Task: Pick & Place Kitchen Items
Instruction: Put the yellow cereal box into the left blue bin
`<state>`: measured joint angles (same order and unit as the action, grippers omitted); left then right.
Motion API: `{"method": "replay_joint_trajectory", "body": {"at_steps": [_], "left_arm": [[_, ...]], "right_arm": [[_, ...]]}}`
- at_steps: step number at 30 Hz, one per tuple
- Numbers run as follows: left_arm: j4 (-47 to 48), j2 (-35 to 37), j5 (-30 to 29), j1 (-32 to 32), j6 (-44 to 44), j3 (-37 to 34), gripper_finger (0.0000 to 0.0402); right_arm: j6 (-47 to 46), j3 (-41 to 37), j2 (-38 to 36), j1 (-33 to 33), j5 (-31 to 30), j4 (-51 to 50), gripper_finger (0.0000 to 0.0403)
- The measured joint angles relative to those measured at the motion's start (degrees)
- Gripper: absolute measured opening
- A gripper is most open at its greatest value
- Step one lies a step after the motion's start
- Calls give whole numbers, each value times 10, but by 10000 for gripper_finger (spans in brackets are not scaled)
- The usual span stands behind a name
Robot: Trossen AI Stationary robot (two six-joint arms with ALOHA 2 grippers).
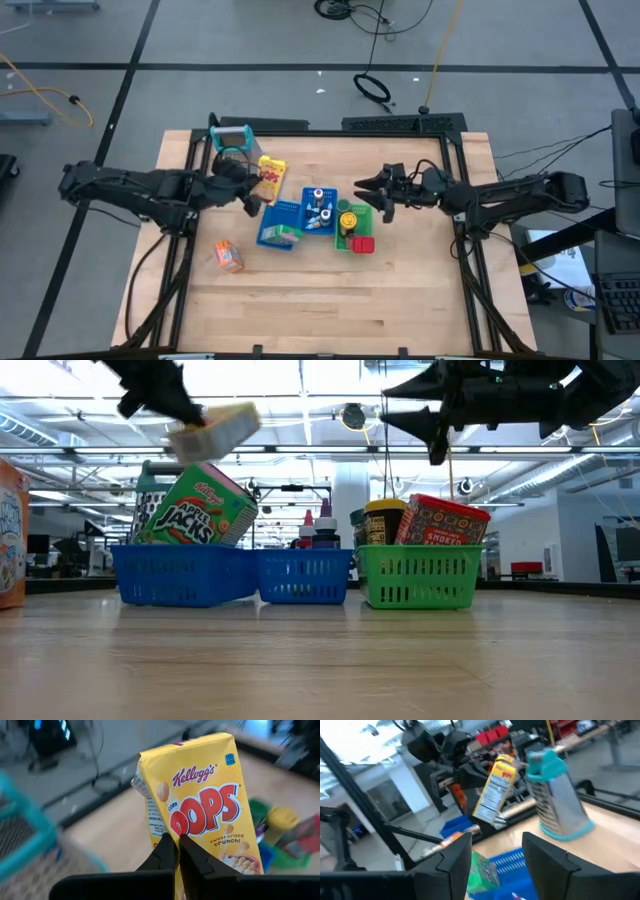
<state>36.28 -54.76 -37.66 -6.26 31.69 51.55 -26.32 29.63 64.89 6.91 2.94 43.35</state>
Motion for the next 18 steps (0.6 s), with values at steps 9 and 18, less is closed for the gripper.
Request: {"method": "replay_joint_trajectory", "body": {"at_steps": [9,18], "left_arm": [[-194,-52,-14,-14,-139,0,0],[-282,-136,-14,-13,-189,0,0]], "right_arm": [[0,1,96,-19,0,142,169],[20,62,162,-39,0,151,169]]}}
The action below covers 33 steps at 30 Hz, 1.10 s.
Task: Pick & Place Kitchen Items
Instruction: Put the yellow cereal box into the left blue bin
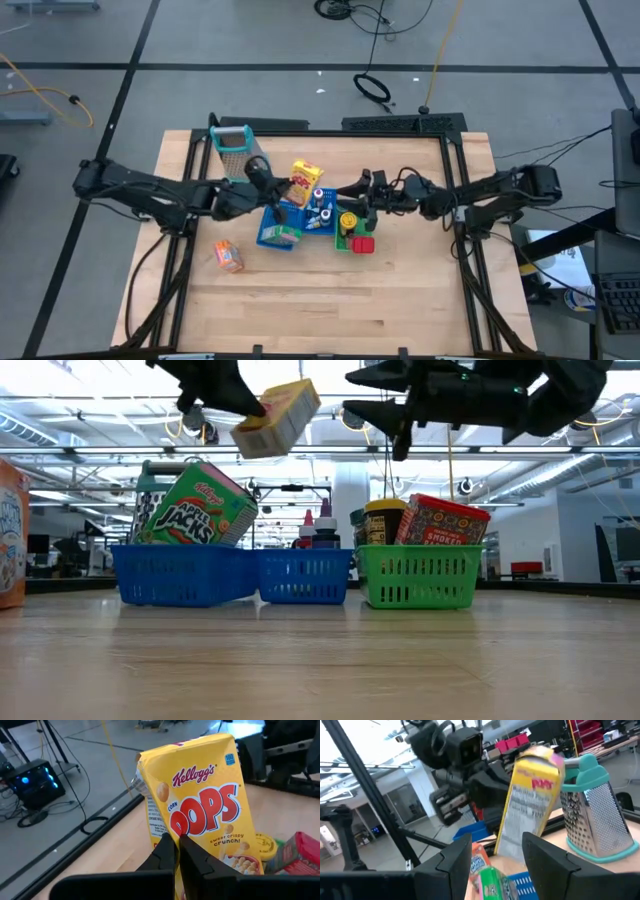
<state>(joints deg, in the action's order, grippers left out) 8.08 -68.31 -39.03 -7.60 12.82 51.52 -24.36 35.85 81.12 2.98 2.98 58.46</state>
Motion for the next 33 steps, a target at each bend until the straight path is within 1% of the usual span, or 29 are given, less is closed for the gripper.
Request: {"method": "replay_joint_trajectory", "body": {"at_steps": [2,7,13,16,18,23,29,33], "left_arm": [[-24,-18,0,-2,-6,0,0],[-60,-42,-4,-8,-35,1,0],[-91,-59,-25,-12,-58,1,0],[-99,-68,-34,-12,-68,1,0],[-104,-71,-37,-12,-67,1,0],[-100,-71,-45,-14,-69,0,0],[-98,-71,-80,-25,-95,0,0],[-97,-71,-83,-27,-101,0,0]], "right_arm": [[0,8,10,-1,-3,0,169],[-7,19,38,0,-34,-3,169],[-19,43,63,0,-27,2,169],[-14,56,70,0,8,-5,171],[-4,65,69,-1,20,-11,177],[8,68,69,-1,-15,-31,203],[5,68,69,-8,-2,-51,231],[10,68,69,-10,-2,-52,247]]}}
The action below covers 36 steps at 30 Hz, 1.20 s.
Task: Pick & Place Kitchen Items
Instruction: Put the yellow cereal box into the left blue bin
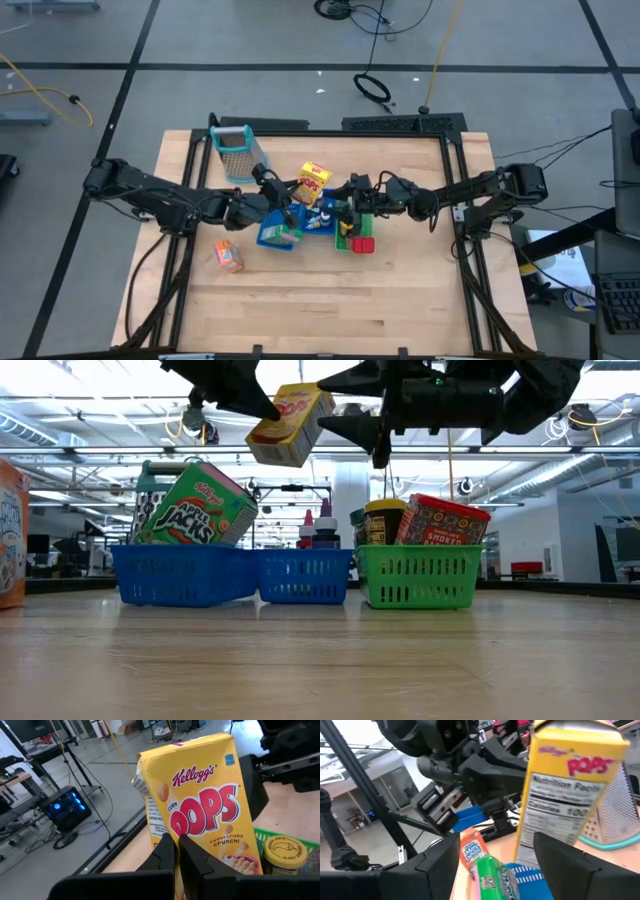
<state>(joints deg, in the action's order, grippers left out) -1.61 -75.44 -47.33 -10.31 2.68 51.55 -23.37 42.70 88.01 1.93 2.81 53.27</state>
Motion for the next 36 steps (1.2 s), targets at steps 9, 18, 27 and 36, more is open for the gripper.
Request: {"method": "replay_joint_trajectory", "body": {"at_steps": [9,18,27,36], "left_arm": [[0,0,-9,-10,-8,0,0],[-6,0,-23,-22,-15,0,0],[-16,0,-22,-22,-13,0,0],[-17,0,-23,-22,-11,0,0]], "right_arm": [[5,0,0,3,-28,-5,267],[5,-1,0,4,-61,-18,268],[11,18,0,11,-72,3,268],[20,53,0,11,-76,-35,266]]}}
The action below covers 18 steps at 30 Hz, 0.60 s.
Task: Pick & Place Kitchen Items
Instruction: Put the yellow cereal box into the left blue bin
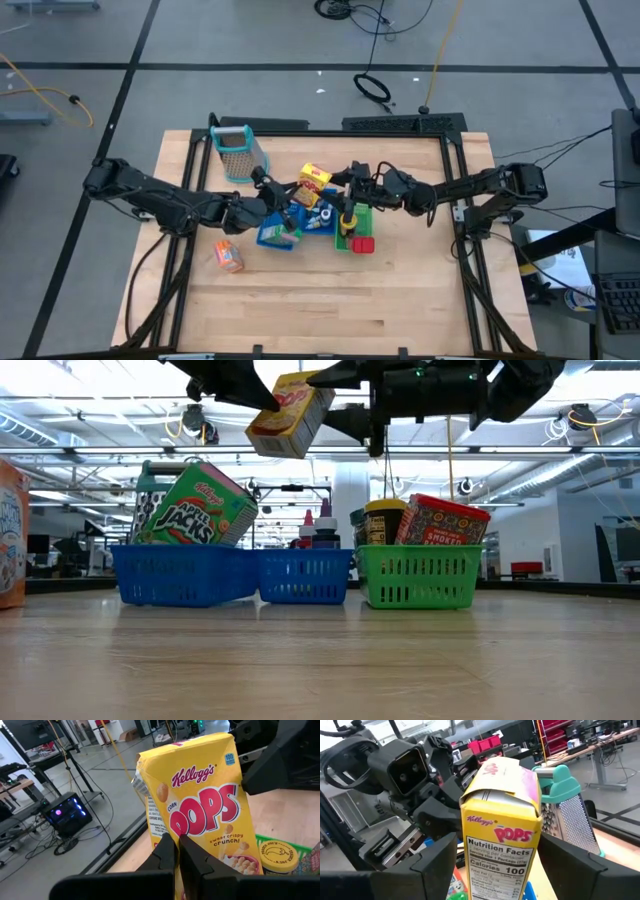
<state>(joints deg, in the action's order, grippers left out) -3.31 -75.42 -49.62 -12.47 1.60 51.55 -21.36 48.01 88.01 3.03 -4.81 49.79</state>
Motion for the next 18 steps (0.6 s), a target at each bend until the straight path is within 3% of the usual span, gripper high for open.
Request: {"method": "replay_joint_trajectory", "body": {"at_steps": [4,13,18], "left_arm": [[2,0,3,0,0,0,0],[7,0,10,0,-2,0,0],[26,5,13,-10,-11,0,7]], "right_arm": [[-4,0,0,0,-14,0,239],[1,0,0,0,-13,-2,104],[6,0,0,0,-10,-9,77]]}}
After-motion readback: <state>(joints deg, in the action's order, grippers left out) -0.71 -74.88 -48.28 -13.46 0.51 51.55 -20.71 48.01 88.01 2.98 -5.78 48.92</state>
